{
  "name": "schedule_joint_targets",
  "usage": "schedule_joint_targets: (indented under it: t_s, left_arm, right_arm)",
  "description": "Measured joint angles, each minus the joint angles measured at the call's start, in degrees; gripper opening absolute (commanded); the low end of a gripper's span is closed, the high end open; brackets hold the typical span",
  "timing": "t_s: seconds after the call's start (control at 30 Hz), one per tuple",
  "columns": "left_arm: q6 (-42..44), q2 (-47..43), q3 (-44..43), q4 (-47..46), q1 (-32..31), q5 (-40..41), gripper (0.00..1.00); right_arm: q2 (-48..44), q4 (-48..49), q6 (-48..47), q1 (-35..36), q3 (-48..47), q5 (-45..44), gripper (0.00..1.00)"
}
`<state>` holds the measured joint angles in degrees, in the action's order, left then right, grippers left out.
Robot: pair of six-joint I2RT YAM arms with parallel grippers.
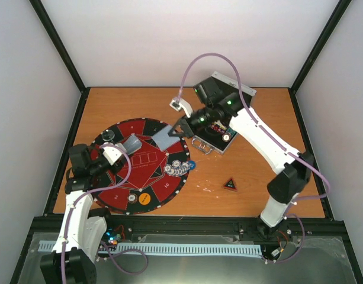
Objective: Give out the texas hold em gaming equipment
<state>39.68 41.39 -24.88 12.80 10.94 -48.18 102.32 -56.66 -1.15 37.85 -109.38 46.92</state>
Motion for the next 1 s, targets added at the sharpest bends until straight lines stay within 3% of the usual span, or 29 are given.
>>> schedule_joint_targets:
  t_s: [0.2, 0.37, 0.6, 0.93, 1.0]
  left_arm:
    - [0.0, 0.0, 0.0, -0.3, 0.0, 0.0, 0.44]
    - [0.0, -0.4, 0.0, -0.8, 0.0, 0.0, 0.44]
    - [0.0, -0.5, 0.1, -0.8, 0.0, -0.1, 0.44]
    - [0.3, -0.5, 0.1, -0.4, 0.0, -1.6, 0.43]
    - [0.3, -0.5, 0.1, -0.2, 0.0, -1.7, 0.44]
  right_arm:
    - [-10.1, 4.6, 1.0, 0.8, 22.5, 0.2, 0.03]
    - [-7.1, 15.5, 6.5, 7.1, 37.6, 2.2, 0.03]
    - [5.6, 26.3, 13.5, 13.6, 41.6, 1.3, 0.03]
    - [7.8, 41.2, 25.0, 15.9, 47.8, 1.7, 0.03]
    - [8.4, 43.4, 26.4, 15.9, 47.8, 1.8, 0.09]
